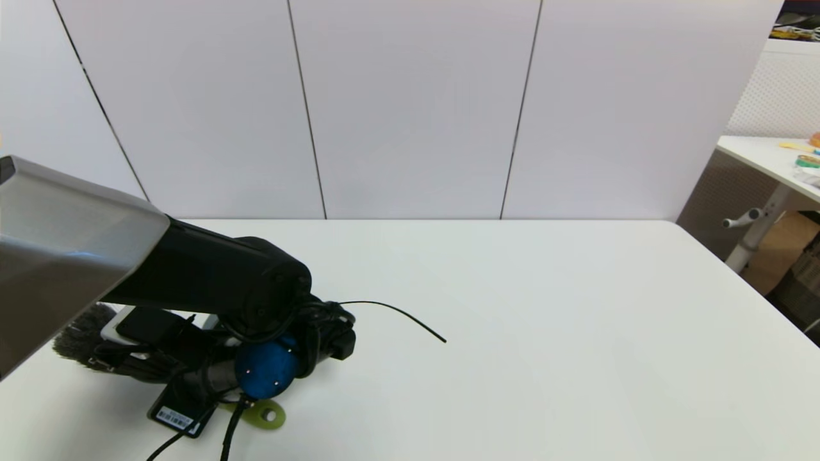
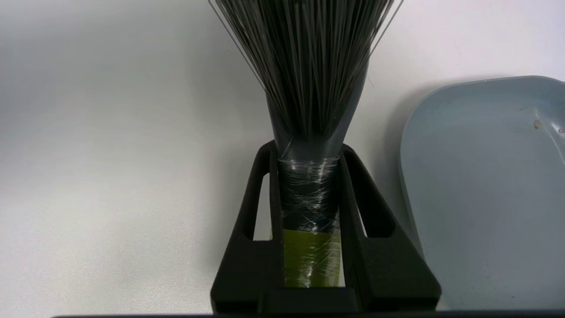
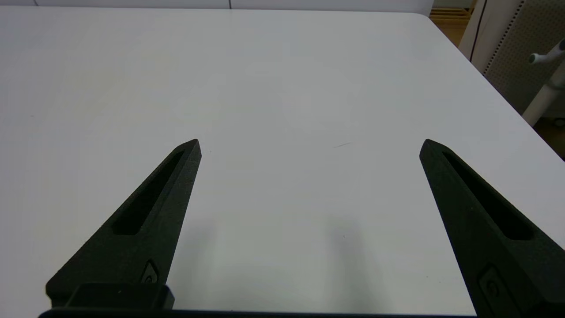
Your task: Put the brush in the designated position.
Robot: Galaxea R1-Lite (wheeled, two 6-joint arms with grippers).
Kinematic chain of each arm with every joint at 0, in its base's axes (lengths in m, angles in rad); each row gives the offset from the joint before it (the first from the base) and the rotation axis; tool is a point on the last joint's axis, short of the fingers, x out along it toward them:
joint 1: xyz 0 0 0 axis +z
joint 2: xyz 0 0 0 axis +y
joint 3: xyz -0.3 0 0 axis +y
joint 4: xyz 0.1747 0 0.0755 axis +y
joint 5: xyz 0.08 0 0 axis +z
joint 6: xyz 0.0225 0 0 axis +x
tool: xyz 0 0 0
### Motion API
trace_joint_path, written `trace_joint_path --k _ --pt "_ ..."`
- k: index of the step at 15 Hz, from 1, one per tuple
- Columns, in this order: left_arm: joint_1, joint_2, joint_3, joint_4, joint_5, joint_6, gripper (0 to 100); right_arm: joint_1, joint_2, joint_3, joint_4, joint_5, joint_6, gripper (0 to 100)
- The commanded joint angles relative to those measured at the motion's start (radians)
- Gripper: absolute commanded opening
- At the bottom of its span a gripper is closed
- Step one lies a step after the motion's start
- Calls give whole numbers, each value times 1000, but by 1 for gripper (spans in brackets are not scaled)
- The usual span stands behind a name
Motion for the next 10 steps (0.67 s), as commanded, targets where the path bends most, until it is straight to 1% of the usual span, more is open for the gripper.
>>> trace_joint_path --k 1,2,3,10 --pt "0 1 -8 6 5 -12 0 0 1 2 0 0 -1 100" --pt "-1 1 -8 6 5 -12 0 0 1 2 0 0 -1 100" --pt "0 1 -10 6 5 -12 100 0 1 2 0 0 -1 100" --pt "-3 0 -34 7 5 -11 100 0 1 2 0 0 -1 100"
